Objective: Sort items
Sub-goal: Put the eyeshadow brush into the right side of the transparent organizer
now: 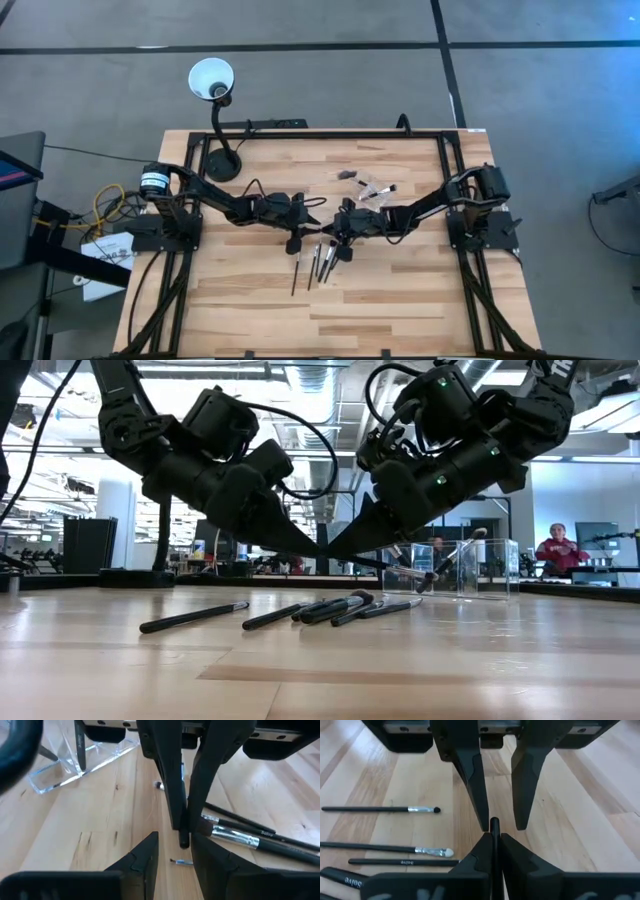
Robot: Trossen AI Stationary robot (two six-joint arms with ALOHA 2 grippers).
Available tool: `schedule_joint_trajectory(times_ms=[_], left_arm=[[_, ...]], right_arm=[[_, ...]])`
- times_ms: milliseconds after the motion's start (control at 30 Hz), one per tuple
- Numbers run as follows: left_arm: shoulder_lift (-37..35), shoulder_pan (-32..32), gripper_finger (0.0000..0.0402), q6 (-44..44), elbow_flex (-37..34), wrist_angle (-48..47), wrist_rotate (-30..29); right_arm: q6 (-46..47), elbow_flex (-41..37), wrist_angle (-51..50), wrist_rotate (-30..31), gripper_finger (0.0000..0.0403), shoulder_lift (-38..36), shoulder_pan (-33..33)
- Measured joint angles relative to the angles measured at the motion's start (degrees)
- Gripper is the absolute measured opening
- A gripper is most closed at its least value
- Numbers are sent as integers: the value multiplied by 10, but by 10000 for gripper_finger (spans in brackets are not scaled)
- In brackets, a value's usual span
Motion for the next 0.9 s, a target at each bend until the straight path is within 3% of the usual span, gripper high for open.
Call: schedule_joint_trajectory(times_ms=[333,633,900], left_arm=[[0,0,18,0,0,1,2],[0,0,13,0,0,2,2],[0,0,12,0,0,3,0]], right_arm=[[0,0,3,0,16,0,-4],[-1,-1,5,0,25,0,-4],[-1,-1,6,1,77,-3,-4]])
